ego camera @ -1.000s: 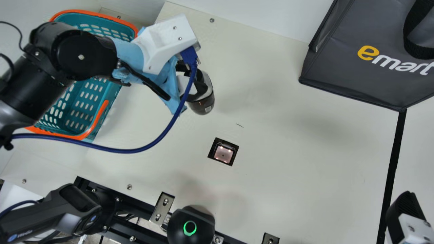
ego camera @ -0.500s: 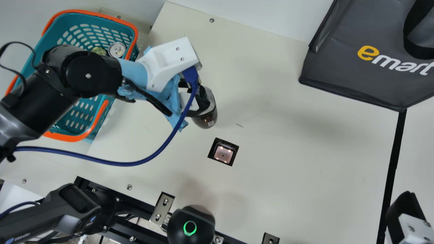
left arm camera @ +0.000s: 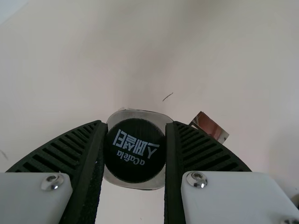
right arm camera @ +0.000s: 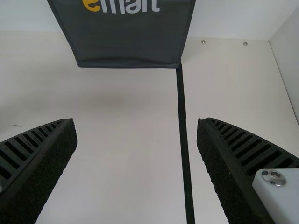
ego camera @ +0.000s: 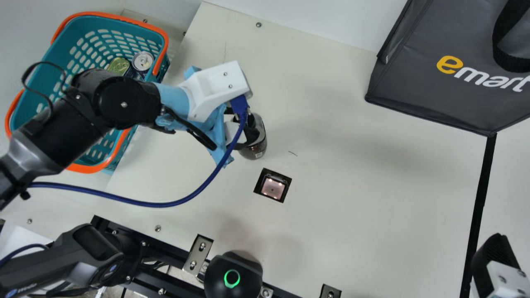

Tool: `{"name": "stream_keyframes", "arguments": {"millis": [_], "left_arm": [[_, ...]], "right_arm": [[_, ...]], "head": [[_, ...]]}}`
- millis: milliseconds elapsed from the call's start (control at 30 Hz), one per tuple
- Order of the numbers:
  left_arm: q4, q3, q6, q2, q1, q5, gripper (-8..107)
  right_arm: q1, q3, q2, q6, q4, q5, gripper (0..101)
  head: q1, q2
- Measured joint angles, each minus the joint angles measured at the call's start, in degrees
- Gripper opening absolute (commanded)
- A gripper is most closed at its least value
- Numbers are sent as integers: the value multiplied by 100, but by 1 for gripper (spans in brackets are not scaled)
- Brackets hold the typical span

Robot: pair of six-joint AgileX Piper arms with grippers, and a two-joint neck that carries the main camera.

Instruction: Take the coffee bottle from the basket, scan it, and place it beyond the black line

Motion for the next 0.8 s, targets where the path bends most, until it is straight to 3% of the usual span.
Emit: {"name": "stream_keyframes", "arguments": {"millis": [800], "left_arm": [[7, 95, -106, 153, -169, -327, 10]], "right_arm": [[0, 0, 0, 0, 0, 0, 91]], "head": [[0, 0]]}}
